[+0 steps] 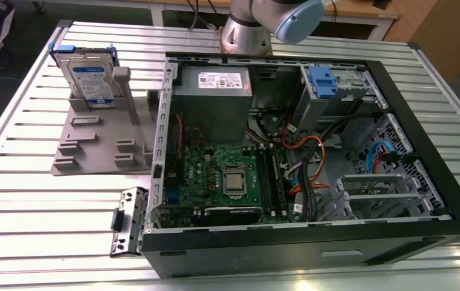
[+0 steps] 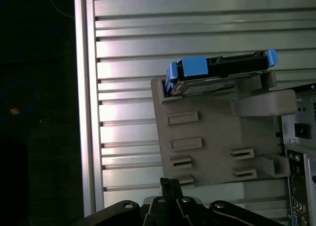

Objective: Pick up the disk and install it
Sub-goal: 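Reach for the disk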

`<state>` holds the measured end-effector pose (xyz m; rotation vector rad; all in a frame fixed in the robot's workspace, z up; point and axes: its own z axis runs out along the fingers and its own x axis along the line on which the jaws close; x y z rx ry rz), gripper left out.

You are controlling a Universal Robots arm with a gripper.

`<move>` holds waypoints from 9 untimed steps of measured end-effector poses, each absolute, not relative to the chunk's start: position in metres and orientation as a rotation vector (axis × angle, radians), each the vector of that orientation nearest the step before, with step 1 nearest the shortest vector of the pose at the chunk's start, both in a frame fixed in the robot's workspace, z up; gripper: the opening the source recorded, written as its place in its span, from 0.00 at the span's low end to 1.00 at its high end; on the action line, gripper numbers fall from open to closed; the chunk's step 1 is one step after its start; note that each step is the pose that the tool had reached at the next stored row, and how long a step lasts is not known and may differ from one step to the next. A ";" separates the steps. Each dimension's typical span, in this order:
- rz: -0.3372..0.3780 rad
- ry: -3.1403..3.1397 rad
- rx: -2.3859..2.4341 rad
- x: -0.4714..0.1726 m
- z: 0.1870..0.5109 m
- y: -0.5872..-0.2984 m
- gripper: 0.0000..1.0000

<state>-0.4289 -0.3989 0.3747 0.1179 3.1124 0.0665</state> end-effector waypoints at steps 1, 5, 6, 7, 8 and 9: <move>0.066 3.113 0.118 -0.430 0.375 -0.399 0.10; 0.066 3.112 0.118 -0.433 0.374 -0.399 0.10; 0.066 3.112 0.118 -0.434 0.374 -0.399 0.10; 0.066 3.112 0.118 -0.435 0.374 -0.399 0.10; 0.067 3.112 0.118 -0.436 0.374 -0.399 0.10; 0.067 3.112 0.118 -0.437 0.374 -0.399 0.10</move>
